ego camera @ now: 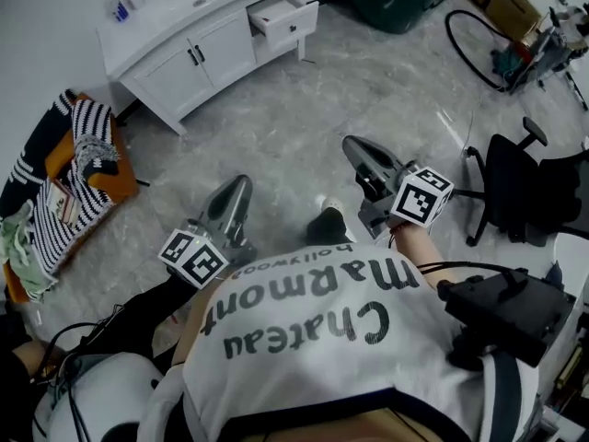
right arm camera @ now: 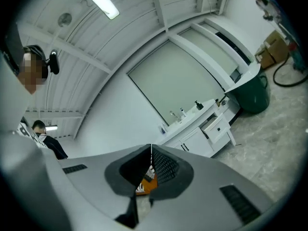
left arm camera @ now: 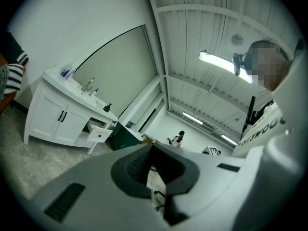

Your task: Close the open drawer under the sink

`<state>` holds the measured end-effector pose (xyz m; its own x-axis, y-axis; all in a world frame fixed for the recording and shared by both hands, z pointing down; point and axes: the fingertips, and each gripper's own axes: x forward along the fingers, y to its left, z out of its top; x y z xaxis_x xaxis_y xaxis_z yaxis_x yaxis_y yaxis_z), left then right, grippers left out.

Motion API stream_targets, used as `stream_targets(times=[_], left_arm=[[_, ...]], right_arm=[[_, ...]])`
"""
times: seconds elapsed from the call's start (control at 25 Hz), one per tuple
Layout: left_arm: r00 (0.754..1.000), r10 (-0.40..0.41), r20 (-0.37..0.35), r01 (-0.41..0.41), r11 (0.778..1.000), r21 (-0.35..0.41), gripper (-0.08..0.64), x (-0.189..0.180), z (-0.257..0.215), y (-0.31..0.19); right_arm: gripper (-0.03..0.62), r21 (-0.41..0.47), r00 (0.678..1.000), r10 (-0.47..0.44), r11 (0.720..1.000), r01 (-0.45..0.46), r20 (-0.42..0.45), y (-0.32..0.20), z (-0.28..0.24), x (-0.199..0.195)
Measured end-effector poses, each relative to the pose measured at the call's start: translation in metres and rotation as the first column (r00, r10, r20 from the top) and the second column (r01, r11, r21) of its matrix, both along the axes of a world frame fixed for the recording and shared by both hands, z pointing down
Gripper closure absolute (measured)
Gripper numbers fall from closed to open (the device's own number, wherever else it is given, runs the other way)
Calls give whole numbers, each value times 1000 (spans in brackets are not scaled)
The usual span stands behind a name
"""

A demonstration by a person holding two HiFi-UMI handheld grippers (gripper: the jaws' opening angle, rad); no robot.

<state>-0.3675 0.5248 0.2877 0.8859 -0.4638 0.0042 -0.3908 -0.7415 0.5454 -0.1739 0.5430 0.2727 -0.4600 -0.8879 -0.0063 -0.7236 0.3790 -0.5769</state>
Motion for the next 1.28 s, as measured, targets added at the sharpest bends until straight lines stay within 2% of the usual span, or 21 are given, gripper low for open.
stream_targets(times=[0.24, 0.44, 0.52, 0.76, 0.84, 0.96, 1.08, 1.28], left_arm=[[997, -10, -72, 13, 999, 43, 551, 53, -17, -63], [995, -15, -97, 22, 997, 74, 551, 97, -23, -108], [993, -31, -110, 39, 997, 69, 551, 115, -26, -126], [988, -61, -142, 67, 997, 42, 551, 162, -28, -167], [987, -84, -139, 88, 996, 23, 551, 179, -29, -182], [988, -99, -114, 104, 994, 39, 551, 203, -34, -194], [989, -115, -90, 120, 992, 50, 551, 210, -35, -196], [986, -155, -62, 156, 988, 9, 551, 207, -20, -201]], right_arm=[[580, 11, 997, -64, 998, 64, 38, -74, -5, 41], [580, 99, 971, -164, 984, 149, 173, -115, -26, 62], [580, 101, 962, -190, 980, 173, 197, -131, -28, 75], [580, 58, 962, -205, 978, 198, 177, -179, -25, 129], [580, 37, 962, -221, 975, 218, 161, -195, -22, 148], [580, 10, 959, -236, 971, 238, 157, -210, -17, 172], [580, 7, 958, -259, 965, 260, 124, -217, -14, 176], [580, -12, 955, -292, 956, 293, 48, -217, 0, 169]])
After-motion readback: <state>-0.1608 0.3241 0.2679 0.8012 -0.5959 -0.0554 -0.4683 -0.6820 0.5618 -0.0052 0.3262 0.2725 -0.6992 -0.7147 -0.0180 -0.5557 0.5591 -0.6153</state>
